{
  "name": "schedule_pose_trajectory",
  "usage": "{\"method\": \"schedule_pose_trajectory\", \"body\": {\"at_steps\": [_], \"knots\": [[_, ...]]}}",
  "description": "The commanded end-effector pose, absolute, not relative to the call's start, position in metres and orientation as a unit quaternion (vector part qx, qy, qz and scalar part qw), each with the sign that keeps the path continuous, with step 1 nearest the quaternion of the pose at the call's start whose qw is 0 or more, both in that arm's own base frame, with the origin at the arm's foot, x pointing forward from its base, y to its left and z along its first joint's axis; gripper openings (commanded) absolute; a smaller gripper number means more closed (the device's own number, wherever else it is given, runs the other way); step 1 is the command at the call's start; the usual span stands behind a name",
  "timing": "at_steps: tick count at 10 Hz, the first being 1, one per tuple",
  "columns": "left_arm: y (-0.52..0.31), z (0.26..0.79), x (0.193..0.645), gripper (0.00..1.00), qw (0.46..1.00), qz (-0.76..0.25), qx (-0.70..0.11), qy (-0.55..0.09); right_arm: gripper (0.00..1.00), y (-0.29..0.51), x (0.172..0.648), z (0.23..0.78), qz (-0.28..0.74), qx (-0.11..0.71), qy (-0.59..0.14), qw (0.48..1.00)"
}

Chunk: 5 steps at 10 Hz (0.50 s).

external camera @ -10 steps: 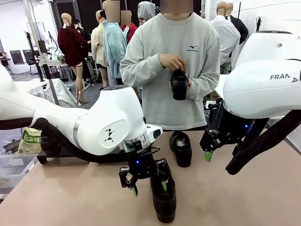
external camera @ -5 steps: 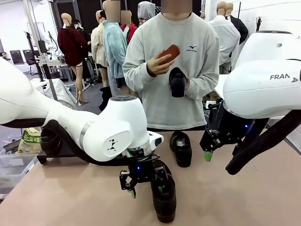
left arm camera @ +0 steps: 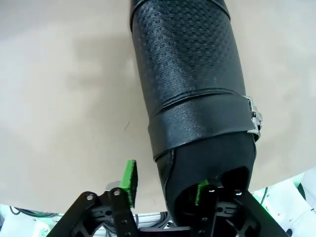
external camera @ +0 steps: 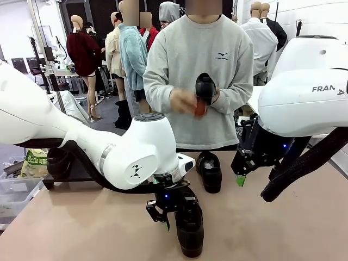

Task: Organize the shoes by placing them on the stand.
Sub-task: Place the Shoe from the middle of the table onto the Shoes Stand.

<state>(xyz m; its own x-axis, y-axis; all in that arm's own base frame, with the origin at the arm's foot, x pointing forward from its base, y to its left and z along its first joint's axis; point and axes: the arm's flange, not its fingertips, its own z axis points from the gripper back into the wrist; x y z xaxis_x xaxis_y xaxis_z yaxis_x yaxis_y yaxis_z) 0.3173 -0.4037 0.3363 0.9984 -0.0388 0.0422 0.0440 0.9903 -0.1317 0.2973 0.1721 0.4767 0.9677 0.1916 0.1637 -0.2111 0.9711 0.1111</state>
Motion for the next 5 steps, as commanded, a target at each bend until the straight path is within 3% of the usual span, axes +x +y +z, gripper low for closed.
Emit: {"method": "schedule_pose_trajectory", "body": {"at_steps": [1, 5], "knots": [[-0.4156, 0.3367, 0.3218, 0.03, 0.998, -0.017, -0.055, -0.03, 1.0, 0.1721, 0.2972, 0.4745, 0.104, 0.074, -0.074, 0.989], [-0.4201, 0.3391, 0.3193, 0.0, 0.999, -0.013, -0.038, 0.011, 1.0, 0.1721, 0.2972, 0.4745, 0.104, 0.074, -0.074, 0.989]]}}
